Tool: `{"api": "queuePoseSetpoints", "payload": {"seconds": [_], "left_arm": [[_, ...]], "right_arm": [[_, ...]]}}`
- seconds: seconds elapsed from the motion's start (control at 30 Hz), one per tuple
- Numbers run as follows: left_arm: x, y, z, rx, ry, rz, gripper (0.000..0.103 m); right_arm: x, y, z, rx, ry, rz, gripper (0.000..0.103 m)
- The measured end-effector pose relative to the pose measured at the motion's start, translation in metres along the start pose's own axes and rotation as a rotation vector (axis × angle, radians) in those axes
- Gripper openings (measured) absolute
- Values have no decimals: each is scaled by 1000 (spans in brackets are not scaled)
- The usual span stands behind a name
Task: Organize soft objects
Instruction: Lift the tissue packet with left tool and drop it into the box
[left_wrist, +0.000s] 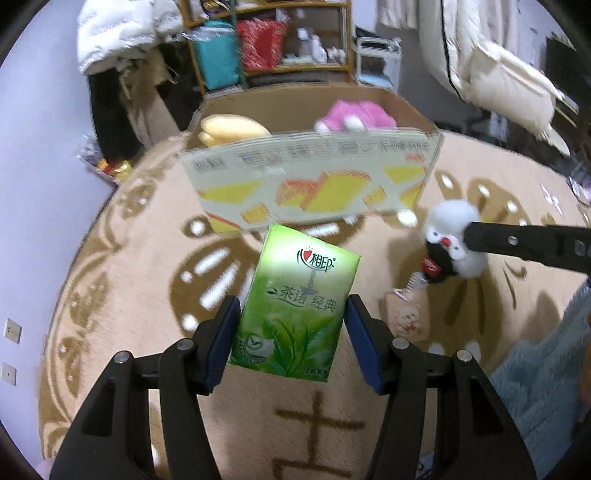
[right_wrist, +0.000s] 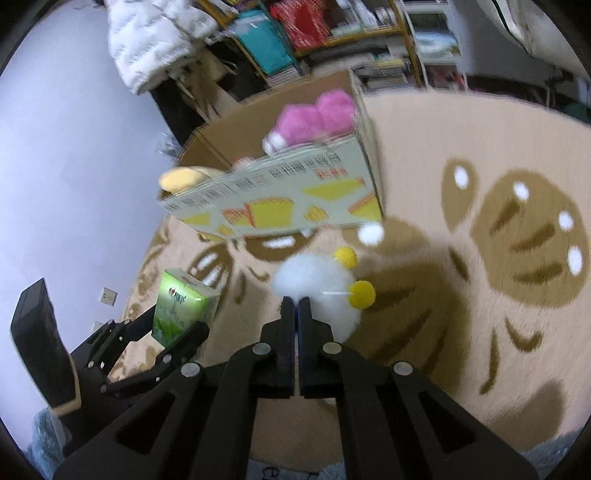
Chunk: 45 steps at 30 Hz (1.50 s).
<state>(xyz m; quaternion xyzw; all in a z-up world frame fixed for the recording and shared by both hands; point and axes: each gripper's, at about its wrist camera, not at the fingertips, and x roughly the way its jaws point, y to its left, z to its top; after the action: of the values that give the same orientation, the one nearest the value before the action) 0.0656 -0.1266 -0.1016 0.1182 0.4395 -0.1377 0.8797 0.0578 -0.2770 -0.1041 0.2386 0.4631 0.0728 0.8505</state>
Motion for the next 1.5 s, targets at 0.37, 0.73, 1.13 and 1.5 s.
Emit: {"api": "queuePoseSetpoints", "payload": {"seconds": [0.37, 0.73, 1.13, 1.5], "left_arm": [[-42, 37, 45, -118, -178, 31, 57], [-56, 52, 116, -81, -350, 83, 57], [-5, 67, 169, -131, -266, 33, 58], [17, 42, 155, -43, -231, 82, 86]], "right_arm": [[-43, 41, 30, -164, -185, -23, 2], [-64, 73, 102, -284, -321, -59, 2], [-28, 77, 127, -257, -246, -64, 2], [0, 49, 83, -170, -102, -76, 38]]}}
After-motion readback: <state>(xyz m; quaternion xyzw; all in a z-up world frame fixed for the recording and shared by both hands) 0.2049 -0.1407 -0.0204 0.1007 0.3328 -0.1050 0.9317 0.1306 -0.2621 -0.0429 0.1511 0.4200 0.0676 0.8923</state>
